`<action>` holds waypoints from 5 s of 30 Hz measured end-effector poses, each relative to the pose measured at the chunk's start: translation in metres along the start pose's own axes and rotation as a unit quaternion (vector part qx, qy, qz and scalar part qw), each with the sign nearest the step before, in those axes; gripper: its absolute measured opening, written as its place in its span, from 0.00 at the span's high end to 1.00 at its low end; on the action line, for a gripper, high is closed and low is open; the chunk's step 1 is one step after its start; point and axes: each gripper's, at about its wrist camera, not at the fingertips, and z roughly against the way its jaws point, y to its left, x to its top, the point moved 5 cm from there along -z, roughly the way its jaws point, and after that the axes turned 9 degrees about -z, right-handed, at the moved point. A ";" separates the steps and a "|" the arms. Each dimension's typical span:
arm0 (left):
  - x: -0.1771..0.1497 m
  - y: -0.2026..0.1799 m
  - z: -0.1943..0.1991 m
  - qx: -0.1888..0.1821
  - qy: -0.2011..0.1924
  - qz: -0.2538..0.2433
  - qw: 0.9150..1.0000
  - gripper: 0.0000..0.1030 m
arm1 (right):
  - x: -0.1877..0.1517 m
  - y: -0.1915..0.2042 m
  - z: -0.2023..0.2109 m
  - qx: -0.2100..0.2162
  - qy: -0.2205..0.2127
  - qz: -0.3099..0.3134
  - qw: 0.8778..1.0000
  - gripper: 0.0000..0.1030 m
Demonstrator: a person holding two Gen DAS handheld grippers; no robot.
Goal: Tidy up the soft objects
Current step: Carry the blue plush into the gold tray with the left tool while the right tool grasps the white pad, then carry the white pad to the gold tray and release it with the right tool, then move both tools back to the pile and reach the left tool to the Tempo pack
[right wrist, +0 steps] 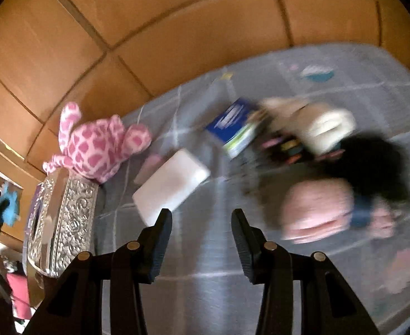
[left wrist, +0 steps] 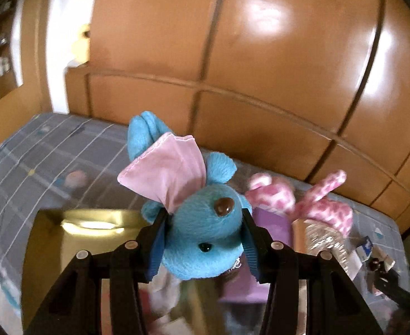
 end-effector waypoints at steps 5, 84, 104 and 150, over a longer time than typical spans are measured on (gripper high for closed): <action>-0.032 0.038 0.009 0.017 0.006 0.025 1.000 0.52 | 0.003 0.012 -0.046 -0.003 0.028 -0.073 0.997 0.46; -0.143 0.039 0.097 0.063 0.015 0.019 0.998 0.11 | 0.024 0.328 -0.011 0.038 -0.088 0.221 0.970 0.36; -0.138 0.097 0.122 0.114 -0.019 0.078 0.990 0.10 | -0.203 0.431 -0.079 0.137 0.116 0.425 0.887 0.35; -0.137 0.025 0.112 0.065 -0.001 -0.003 0.998 0.09 | -0.125 0.260 0.013 0.071 -0.022 0.357 0.931 0.14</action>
